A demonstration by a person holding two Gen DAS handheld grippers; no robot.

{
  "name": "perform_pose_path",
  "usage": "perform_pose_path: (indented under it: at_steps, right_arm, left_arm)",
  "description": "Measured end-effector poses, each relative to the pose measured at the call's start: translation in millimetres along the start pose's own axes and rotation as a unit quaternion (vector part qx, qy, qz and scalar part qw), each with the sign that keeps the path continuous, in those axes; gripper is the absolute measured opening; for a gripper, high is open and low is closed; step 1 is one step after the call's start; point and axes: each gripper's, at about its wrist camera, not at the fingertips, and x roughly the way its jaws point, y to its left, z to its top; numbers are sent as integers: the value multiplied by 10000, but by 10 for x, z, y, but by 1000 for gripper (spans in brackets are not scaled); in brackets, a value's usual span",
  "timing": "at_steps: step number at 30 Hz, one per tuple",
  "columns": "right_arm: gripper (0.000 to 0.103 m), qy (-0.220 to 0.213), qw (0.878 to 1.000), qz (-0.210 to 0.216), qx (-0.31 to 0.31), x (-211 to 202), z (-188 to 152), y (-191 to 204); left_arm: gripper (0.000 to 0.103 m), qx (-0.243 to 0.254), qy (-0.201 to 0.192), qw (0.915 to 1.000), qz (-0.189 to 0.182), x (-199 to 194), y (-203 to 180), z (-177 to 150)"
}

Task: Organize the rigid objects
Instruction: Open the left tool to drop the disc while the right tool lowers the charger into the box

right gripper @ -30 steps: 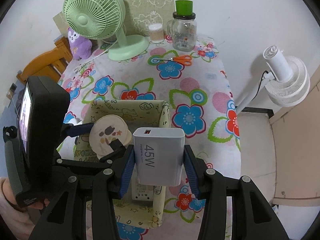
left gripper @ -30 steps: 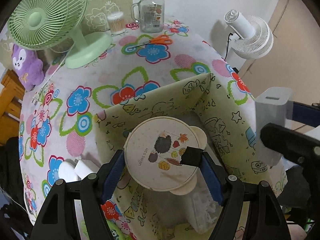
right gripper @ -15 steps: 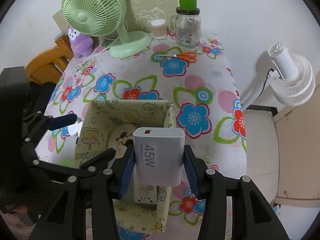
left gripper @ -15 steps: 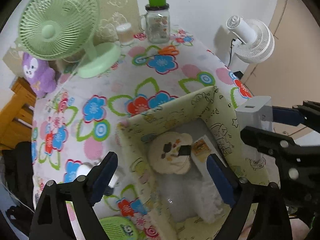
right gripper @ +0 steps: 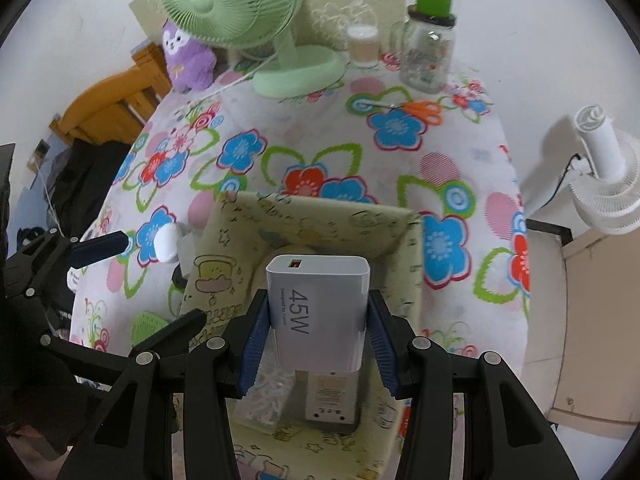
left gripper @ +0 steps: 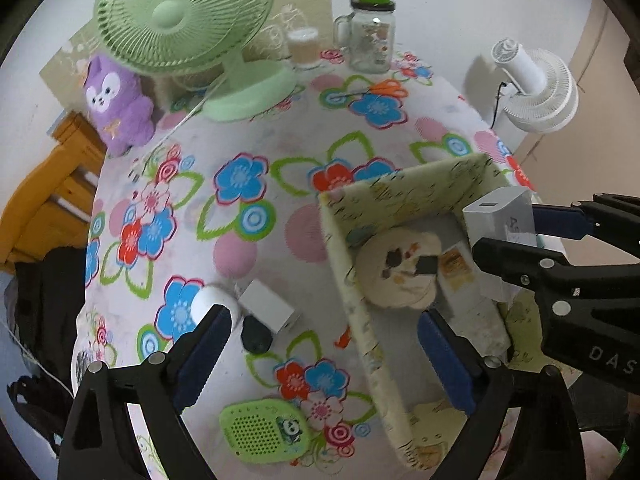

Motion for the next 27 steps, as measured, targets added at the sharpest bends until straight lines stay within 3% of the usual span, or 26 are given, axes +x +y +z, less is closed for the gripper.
perform_pose_path:
  at_steps: [22,25,27]
  right_arm:
    - [50,654,9973,260,-222,706,171,287]
    - [51,447,9984,324,-145,652,190,282]
    - [59,300,9989,352,-114,581,209,277]
  left_arm:
    - [96,-371,329,9986,-170,143,190,-185]
    - [96,-348,341,9987,-169,149,194,-178]
    - [96,-311,332,9988,-187,144,190,-169]
